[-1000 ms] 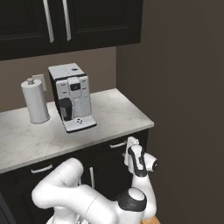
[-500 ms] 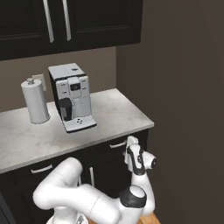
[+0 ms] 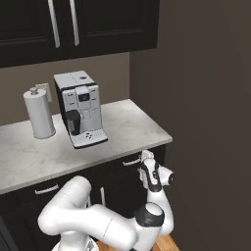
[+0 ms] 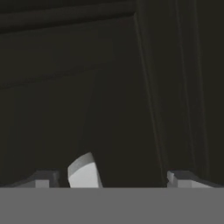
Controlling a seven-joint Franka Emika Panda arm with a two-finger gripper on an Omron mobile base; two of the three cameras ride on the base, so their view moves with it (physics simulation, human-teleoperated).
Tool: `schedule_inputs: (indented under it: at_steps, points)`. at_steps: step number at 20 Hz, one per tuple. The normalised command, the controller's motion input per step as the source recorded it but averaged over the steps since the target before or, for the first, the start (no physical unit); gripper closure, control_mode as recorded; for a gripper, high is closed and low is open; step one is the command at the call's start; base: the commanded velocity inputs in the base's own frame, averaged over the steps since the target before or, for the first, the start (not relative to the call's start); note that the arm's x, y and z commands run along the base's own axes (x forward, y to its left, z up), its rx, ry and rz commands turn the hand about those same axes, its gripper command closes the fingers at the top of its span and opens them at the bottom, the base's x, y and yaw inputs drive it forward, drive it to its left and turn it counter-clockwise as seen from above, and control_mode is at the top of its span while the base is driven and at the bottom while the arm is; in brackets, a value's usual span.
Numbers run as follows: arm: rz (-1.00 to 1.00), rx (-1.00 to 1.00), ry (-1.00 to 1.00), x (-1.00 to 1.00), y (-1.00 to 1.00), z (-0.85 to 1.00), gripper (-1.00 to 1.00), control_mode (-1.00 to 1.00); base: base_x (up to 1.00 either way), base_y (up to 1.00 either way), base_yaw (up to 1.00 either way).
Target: Take a straw from the drawer in front and place it inside the glass cup on the dining counter.
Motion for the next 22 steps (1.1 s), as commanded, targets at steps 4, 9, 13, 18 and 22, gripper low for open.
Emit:
schedule_inputs:
  at_steps: [4, 9, 13, 18, 22]
  points:
    - [0.00, 0.00, 0.00, 0.16, 0.12, -0.42, -1.00, -1.00, 0.00, 0.00, 0.00]
    - [0.00, 0.00, 0.00, 0.17, 0.21, -0.35, -1.00, -1.00, 0.00, 0.00, 0.00]
    - [0.00, 0.00, -0.02, 0.01, 0.27, -0.23, -1.00, -1.00, 0.00, 0.00, 0.00]
    - [0.00, 0.00, -0.05, 0.00, 0.35, -0.19, -1.00, -1.00, 0.00, 0.00, 0.00]
    - [0.00, 0.00, -0.09, 0.00, 0.35, -0.03, -1.00, -1.00, 0.00, 0.00, 0.00]
